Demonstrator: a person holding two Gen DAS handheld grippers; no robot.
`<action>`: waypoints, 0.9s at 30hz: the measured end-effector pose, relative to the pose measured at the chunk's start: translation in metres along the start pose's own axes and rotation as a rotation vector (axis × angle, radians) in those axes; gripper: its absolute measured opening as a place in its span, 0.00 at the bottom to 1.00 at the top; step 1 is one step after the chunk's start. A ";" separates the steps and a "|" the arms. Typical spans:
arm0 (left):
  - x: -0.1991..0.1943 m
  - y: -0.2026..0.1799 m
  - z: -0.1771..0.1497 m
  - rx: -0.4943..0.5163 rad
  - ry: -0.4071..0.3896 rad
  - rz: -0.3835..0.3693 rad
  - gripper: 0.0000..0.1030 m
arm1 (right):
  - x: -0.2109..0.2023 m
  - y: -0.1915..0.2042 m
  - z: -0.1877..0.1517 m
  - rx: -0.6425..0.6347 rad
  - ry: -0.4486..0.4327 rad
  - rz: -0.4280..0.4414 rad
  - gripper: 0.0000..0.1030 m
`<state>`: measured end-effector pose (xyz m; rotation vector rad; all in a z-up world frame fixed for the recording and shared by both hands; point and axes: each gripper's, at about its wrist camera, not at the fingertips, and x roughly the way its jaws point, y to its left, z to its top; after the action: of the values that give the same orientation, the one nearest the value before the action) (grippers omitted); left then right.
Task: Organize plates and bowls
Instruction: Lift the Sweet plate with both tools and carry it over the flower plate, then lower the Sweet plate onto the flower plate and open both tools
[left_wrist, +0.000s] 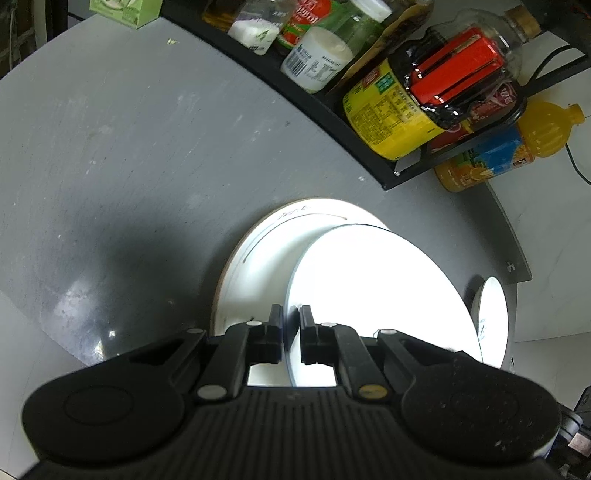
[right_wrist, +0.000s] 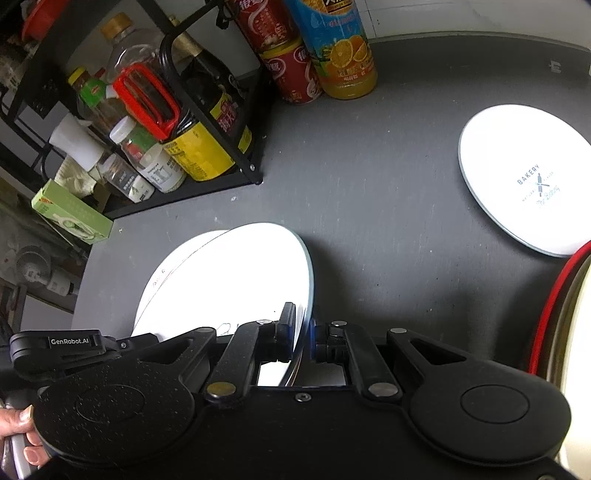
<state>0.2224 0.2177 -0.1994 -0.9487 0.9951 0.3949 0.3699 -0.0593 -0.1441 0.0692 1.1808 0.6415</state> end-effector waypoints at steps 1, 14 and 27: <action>0.001 0.001 -0.001 0.003 0.001 0.002 0.06 | 0.001 0.001 -0.001 0.002 0.000 -0.004 0.07; 0.013 0.011 -0.006 0.032 0.040 0.000 0.08 | 0.002 0.001 -0.014 0.020 -0.021 -0.040 0.06; 0.011 -0.004 0.003 0.113 0.067 0.077 0.13 | 0.003 0.006 -0.015 0.025 -0.034 -0.058 0.06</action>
<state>0.2326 0.2169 -0.2059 -0.8281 1.1060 0.3697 0.3552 -0.0569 -0.1506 0.0663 1.1543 0.5722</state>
